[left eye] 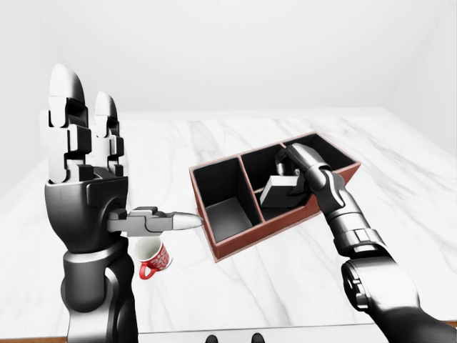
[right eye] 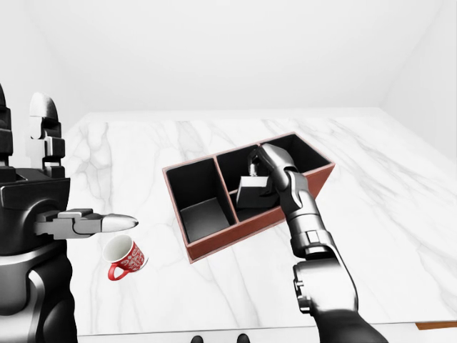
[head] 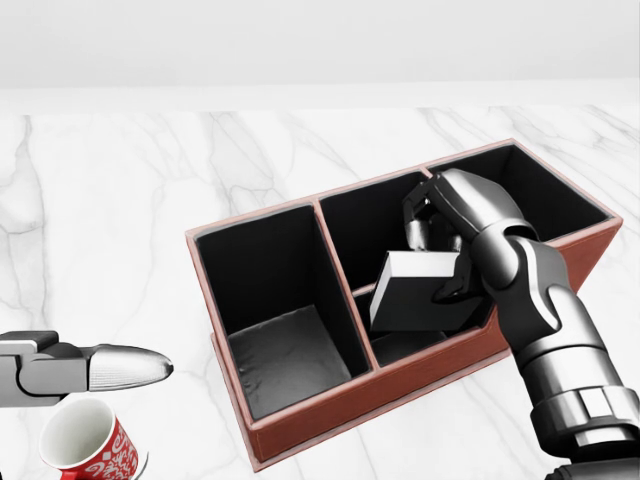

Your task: Pick up the book and place it in the back compartment of the caddy.

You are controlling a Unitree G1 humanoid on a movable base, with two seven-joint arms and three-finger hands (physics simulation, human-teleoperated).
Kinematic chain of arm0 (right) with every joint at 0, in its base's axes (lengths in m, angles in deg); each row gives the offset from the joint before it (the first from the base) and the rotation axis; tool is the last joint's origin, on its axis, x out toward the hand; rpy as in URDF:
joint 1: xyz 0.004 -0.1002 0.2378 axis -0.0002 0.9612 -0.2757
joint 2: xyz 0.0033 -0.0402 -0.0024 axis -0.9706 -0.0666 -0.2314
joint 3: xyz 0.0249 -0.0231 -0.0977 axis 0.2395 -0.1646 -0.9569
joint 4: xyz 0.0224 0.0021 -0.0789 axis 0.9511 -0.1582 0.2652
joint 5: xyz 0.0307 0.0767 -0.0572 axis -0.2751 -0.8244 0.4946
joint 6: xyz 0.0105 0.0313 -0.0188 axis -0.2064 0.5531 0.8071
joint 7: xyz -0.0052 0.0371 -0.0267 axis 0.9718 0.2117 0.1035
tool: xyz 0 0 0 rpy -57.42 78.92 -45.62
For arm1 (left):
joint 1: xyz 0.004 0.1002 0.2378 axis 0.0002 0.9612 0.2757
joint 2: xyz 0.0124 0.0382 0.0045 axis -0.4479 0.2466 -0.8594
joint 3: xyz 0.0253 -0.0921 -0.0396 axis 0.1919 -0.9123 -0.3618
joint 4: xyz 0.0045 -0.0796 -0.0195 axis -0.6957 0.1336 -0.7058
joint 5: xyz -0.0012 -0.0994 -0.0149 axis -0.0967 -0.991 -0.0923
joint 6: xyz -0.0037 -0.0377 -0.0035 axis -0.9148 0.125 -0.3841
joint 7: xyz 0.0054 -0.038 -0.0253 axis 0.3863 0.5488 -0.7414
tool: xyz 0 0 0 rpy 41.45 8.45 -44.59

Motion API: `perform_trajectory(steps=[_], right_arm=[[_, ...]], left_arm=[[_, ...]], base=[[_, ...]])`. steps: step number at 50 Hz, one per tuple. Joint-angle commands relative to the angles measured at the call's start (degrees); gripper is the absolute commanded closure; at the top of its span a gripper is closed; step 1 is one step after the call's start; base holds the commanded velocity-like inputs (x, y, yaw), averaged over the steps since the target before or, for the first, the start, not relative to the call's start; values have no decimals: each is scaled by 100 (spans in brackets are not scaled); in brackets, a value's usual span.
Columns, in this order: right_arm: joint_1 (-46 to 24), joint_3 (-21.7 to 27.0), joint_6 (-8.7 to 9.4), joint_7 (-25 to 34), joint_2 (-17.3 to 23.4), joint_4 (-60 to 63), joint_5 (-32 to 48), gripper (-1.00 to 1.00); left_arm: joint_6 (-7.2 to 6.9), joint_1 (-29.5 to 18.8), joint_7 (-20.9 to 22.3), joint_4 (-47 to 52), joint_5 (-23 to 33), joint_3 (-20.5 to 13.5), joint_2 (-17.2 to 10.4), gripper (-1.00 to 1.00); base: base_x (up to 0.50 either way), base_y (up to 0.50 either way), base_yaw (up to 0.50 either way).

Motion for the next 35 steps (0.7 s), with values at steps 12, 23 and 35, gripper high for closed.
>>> perform_trajectory(steps=[12,23,35], right_arm=[[8,3,-1,-897,-54,-390,443,-100],[252,94,-1,-644,-110,207,277,-100],[1147,415,999,845,-313,3493,-510,-100]], left_arm=[[0,-25,-7,38,-12,-10,-5,-100],[0,-20,-7,-8,1,1,-2,-100],[0,-38,-14,53,-25,-13,-8,-100]], base=[[1,0,1],[1,0,1],[0,0,0]])
